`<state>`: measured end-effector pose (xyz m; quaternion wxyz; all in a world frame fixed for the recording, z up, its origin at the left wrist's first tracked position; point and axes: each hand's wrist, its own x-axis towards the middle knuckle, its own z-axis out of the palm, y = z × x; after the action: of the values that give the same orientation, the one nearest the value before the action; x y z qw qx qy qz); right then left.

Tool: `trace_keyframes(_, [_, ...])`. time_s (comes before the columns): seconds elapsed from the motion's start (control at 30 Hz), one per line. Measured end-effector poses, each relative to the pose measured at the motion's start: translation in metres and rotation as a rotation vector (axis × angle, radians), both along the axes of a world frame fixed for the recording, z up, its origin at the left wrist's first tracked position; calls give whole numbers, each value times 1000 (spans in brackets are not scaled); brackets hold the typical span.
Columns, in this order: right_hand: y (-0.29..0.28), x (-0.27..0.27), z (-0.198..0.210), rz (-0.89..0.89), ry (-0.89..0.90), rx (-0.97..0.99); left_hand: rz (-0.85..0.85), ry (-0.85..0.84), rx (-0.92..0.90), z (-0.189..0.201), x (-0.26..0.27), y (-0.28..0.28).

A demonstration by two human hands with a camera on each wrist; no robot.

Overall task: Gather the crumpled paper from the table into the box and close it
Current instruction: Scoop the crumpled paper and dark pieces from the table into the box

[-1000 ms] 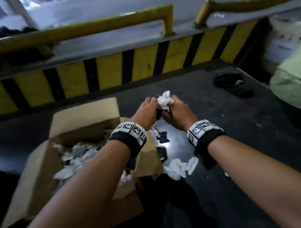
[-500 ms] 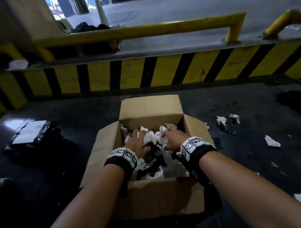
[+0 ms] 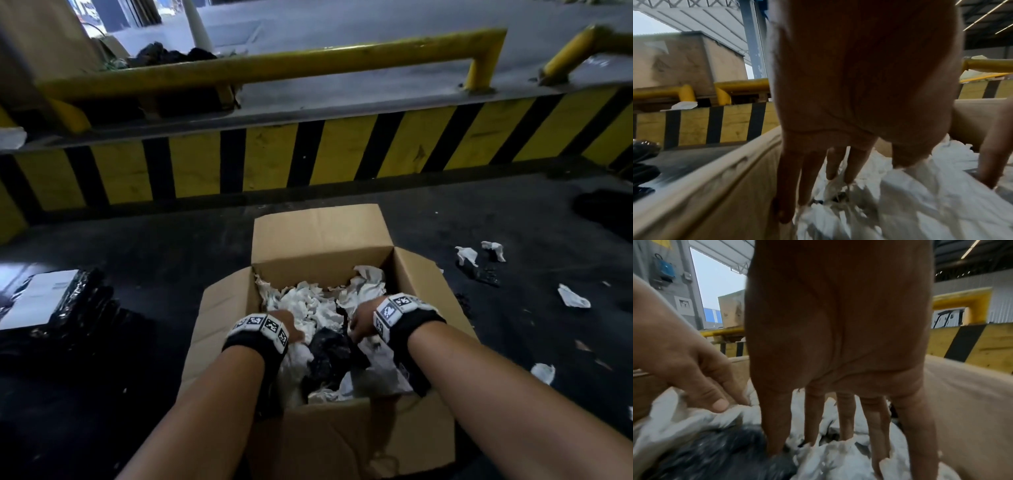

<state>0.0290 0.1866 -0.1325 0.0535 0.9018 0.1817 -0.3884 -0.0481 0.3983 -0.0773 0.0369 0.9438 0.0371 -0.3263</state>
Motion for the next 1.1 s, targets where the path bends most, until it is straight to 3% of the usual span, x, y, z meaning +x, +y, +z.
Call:
trace_keyframes(0.1, [3,-20,77,-84,-132,196,15,-156,1,5,20,2])
trace_keyframes(0.13, [4,-25,85,-125,-168,252,11,-174,-10,4,23,1])
trace_keyframes(0.2, [3,-32,85,-141,-185,235,-40,-136,10,-4,25,-1])
trace_keyframes(0.33, [-9,-56,69,-105,38,148,-127,50,78,-15,10,-10])
trace_keyframes(0.47, [-28,-62,91,-92,-53,384,-77,-103,136,-7,17,-22])
trace_keyframes(0.6, [-83,-64,132,-173,-297,654,71,-282,152,35,23,-76])
trace_keyframes(0.73, [-172,-66,145,-274,-432,649,-16,-424,-29,69,20,-173])
trace_keyframes(0.93, [-315,-86,102,-453,-412,437,-215,-515,-331,67,-10,-330])
trace_keyframes(1.1, [-396,-125,24,-515,-259,264,-184,-349,-554,-1,-54,-420])
